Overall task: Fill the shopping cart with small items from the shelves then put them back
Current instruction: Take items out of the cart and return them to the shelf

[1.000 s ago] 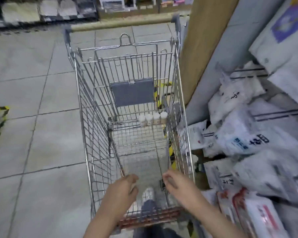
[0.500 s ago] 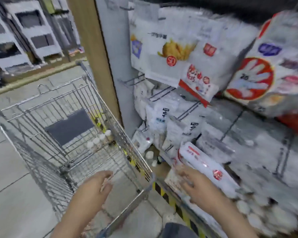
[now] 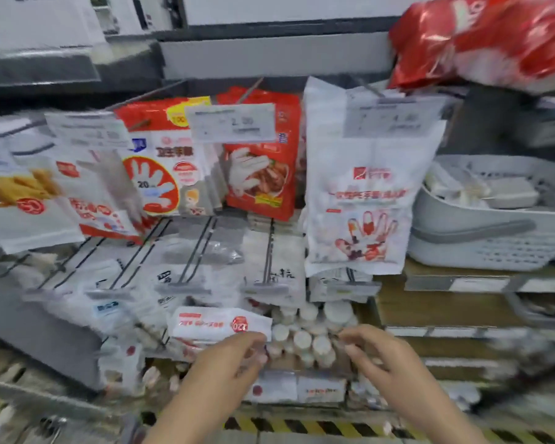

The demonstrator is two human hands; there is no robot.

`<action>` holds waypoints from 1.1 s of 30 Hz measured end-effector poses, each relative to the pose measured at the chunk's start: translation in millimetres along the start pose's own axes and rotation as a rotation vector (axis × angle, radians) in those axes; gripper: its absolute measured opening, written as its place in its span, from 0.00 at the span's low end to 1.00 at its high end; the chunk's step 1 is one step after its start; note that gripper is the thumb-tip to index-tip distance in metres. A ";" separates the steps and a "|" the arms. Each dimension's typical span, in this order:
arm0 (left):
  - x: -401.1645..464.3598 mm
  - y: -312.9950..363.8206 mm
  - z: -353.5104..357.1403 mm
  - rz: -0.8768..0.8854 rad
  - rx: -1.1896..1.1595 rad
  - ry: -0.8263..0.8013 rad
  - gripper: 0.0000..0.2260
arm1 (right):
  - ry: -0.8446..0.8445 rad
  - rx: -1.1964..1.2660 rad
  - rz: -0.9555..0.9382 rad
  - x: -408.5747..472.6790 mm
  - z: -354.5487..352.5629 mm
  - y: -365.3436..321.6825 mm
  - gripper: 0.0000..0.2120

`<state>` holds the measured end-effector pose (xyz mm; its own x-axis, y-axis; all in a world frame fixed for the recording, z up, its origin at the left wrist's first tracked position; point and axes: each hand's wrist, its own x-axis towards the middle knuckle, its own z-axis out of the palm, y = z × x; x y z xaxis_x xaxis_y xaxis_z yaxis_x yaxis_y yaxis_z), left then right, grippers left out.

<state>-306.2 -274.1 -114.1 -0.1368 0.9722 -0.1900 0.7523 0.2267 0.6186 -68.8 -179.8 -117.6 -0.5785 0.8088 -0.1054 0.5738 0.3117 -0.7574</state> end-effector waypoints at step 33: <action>267.9 350.9 80.4 0.590 0.234 0.016 0.11 | 0.126 -0.782 0.061 89.8 -359.7 150.8 0.05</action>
<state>-27.1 61.2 -9.3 0.3358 0.9307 0.1448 0.8246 -0.3648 0.4324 174.3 119.1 -9.4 -0.4896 0.8716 -0.0232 0.8703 0.4868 -0.0754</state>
